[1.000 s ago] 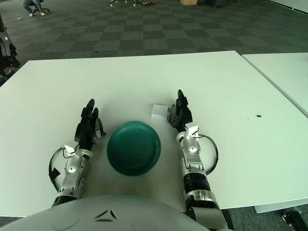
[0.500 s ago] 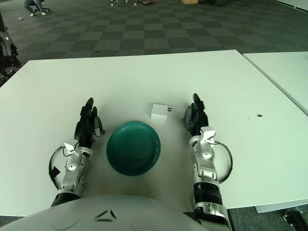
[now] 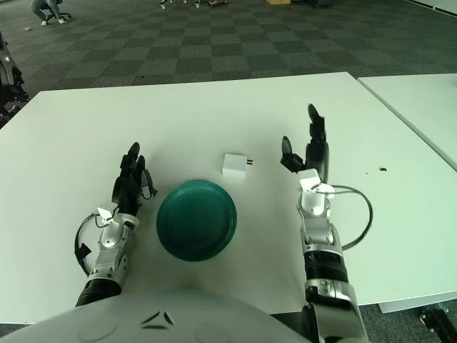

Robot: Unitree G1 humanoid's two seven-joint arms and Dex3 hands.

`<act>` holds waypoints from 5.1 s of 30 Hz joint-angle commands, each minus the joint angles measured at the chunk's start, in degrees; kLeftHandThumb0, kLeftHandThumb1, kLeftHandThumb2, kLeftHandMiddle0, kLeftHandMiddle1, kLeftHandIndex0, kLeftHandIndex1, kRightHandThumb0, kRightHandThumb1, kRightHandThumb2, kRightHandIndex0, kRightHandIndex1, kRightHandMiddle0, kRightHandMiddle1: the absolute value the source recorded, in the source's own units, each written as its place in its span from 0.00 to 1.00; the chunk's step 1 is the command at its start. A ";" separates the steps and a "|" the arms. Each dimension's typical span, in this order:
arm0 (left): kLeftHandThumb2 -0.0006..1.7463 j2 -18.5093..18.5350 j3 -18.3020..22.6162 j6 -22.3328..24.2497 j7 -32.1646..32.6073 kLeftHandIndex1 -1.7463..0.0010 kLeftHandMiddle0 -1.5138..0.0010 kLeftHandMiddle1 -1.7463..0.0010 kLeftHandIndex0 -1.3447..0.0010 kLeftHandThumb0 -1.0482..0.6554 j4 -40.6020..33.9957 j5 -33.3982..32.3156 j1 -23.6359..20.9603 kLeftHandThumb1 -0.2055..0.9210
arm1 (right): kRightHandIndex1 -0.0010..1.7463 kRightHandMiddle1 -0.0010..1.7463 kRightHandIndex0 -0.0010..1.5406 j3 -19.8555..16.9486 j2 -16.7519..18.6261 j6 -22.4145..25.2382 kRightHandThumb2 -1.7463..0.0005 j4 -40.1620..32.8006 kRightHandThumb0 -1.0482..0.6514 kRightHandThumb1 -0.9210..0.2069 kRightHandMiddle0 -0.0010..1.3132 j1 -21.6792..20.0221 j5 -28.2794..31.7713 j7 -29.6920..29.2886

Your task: Put the charger into the plate.

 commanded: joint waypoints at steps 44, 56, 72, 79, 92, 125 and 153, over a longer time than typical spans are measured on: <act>0.53 -3.53 0.00 -7.06 -2.38 0.81 0.92 1.00 1.00 0.09 12.75 -1.53 4.50 1.00 | 0.00 0.03 0.04 34.94 -12.19 19.41 0.53 7.63 0.06 0.00 0.00 -20.29 -43.94 4.98; 0.53 -3.38 0.55 -8.53 -2.60 0.79 0.91 1.00 1.00 0.09 14.67 -1.75 3.41 1.00 | 0.00 0.00 0.02 35.98 -10.72 20.98 0.50 8.88 0.00 0.00 0.00 -19.07 -42.68 5.52; 0.51 -3.48 0.95 -9.89 -2.78 0.77 0.91 1.00 1.00 0.08 15.99 -2.07 2.70 1.00 | 0.00 0.00 0.01 36.82 -10.78 21.57 0.46 7.60 0.00 0.00 0.00 -17.32 -41.26 8.09; 0.50 -3.35 0.96 -9.54 -2.60 0.77 0.91 1.00 1.00 0.08 16.26 -1.84 2.50 1.00 | 0.01 0.00 0.02 36.28 -12.12 21.71 0.44 1.90 0.00 0.00 0.00 -14.50 -40.26 10.45; 0.51 -2.57 1.03 -9.77 -3.00 0.81 0.91 1.00 1.00 0.08 18.29 -1.31 1.58 1.00 | 0.01 0.00 0.04 34.68 -14.12 22.54 0.42 -9.24 0.00 0.00 0.00 -8.95 -39.97 14.77; 0.51 -2.51 1.42 -10.38 -4.27 0.83 0.91 1.00 1.00 0.08 18.51 -1.83 1.75 1.00 | 0.01 0.00 0.05 33.62 -12.70 24.91 0.44 -5.25 0.00 0.00 0.01 -7.38 -39.73 17.52; 0.51 -3.79 1.35 -10.19 -4.59 0.76 0.90 1.00 1.00 0.09 15.82 -2.59 2.86 1.00 | 0.01 0.00 0.06 36.42 -6.31 24.94 0.42 20.94 0.00 0.00 0.00 -20.23 -35.36 14.86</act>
